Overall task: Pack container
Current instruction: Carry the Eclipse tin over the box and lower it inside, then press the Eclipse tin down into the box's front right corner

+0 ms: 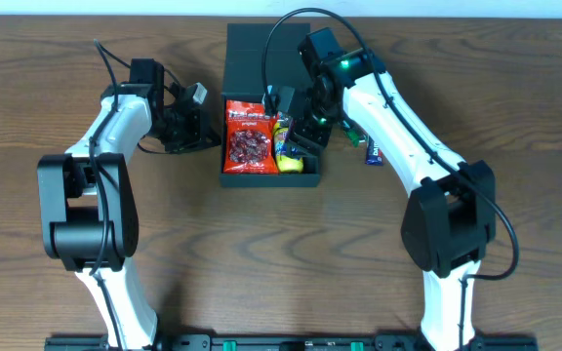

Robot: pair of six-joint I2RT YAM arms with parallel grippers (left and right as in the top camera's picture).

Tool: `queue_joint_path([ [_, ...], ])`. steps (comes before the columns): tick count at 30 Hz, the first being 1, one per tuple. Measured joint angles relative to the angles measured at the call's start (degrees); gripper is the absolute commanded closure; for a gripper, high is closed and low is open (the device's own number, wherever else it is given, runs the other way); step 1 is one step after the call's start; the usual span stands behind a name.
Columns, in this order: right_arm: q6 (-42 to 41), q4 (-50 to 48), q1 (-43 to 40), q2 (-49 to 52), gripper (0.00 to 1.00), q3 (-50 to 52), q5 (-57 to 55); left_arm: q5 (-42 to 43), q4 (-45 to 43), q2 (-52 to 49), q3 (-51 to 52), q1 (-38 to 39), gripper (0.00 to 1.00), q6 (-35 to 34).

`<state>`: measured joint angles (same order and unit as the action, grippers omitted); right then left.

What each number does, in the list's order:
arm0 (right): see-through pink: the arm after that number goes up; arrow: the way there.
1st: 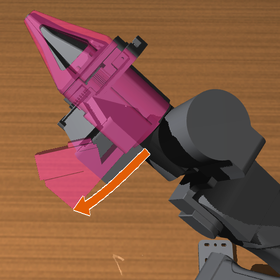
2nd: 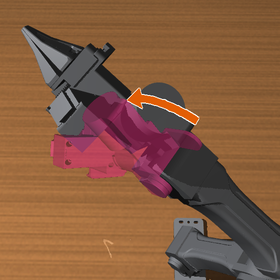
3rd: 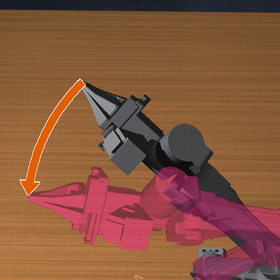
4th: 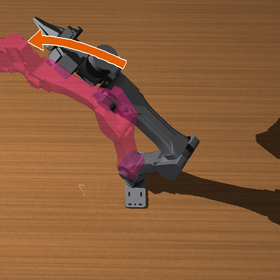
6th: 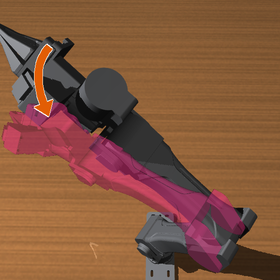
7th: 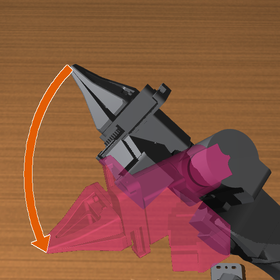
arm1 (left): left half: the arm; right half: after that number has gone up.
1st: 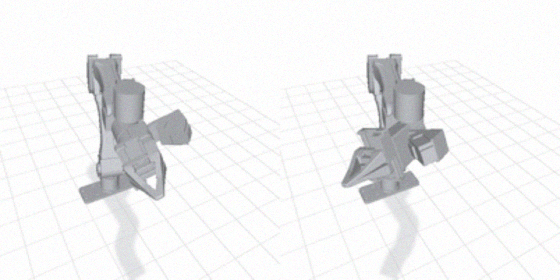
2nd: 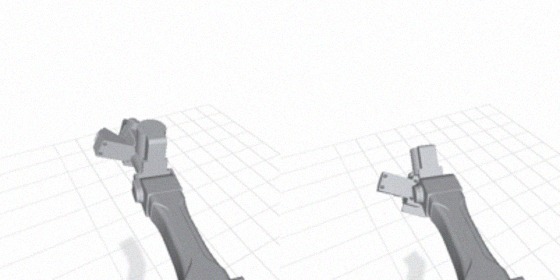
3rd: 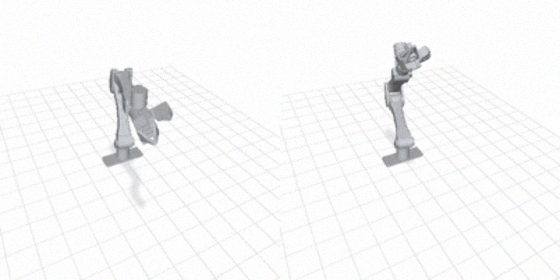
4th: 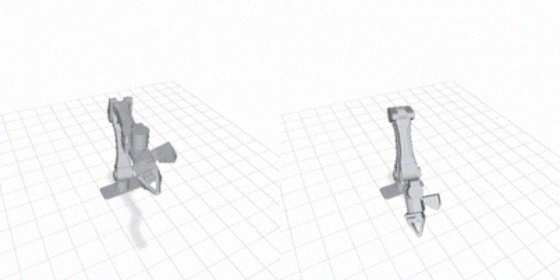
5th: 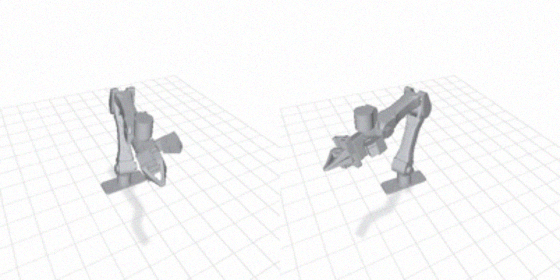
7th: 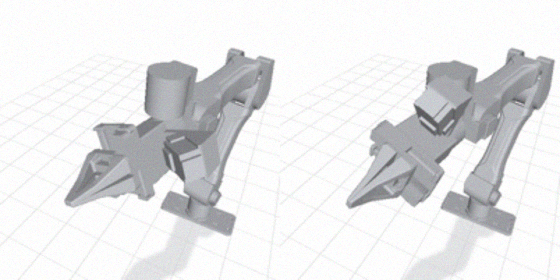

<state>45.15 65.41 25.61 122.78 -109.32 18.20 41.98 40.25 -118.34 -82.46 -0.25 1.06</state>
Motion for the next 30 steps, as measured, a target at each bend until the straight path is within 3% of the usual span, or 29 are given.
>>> queue_joint_path([
  [4,2.1,0.0,0.0,0.0,0.74,0.0,-0.4,0.0,0.0,0.0,0.0,0.0,0.94,0.0],
  [7,3.0,-0.1,0.0,0.0,0.64,0.0,-1.5,0.0,0.0,0.0,0.0,0.0,0.94,0.0],
  [8,3.2,-0.1,0.0,0.0,0.40,0.0,-1.7,0.0,0.0,0.0,0.0,0.0,0.94,0.0],
  [9,3.4,-0.1,0.0,0.0,0.01,0.0,-2.0,0.0,0.0,0.0,0.0,0.0,0.94,0.0],
  [23,3.9,-1.7,0.0,0.0,0.01,0.0,-3.2,0.0,0.0,0.0,0.0,0.0,0.94,0.0],
  [26,4.3,-2.6,0.0,0.0,0.14,0.0,-3.8,0.0,0.0,0.0,0.0,0.0,0.94,0.0],
  [29,4.1,-3.0,0.0,0.0,0.17,0.0,-4.3,0.0,0.0,0.0,0.0,0.0,0.94,0.0],
  [30,4.2,-3.3,0.0,0.0,0.23,0.0,-4.4,0.0,0.0,0.0,0.0,0.0,0.94,0.0],
])
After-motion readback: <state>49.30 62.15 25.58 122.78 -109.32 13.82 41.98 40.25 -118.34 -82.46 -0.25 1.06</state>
